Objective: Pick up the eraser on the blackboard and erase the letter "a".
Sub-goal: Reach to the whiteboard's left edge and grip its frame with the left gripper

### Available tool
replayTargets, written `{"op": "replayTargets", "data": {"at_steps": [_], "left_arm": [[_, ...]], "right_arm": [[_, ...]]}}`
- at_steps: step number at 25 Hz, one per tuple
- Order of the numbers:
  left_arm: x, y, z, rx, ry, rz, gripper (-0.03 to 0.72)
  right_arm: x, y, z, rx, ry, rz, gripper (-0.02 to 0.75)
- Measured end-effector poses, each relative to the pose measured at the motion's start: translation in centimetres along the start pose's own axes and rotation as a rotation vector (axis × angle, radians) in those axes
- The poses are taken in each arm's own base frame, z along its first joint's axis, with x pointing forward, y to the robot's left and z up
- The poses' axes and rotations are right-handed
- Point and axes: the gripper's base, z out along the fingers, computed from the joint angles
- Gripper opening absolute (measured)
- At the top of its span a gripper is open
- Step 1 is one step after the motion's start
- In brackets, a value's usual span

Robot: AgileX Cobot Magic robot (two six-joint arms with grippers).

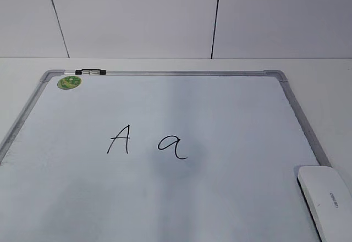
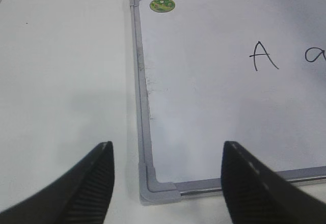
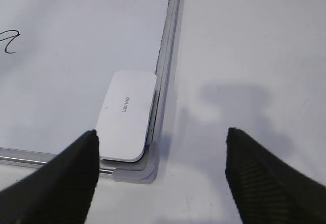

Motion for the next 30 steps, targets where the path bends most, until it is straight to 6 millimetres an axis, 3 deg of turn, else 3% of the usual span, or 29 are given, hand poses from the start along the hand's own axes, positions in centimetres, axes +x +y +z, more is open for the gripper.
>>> {"op": "replayTargets", "data": {"at_steps": [30], "left_arm": [[0.0, 0.0, 0.0, 0.0, 0.0, 0.0, 0.45]], "right_arm": [[0.0, 0.0, 0.0, 0.0, 0.0, 0.0, 0.592]]}}
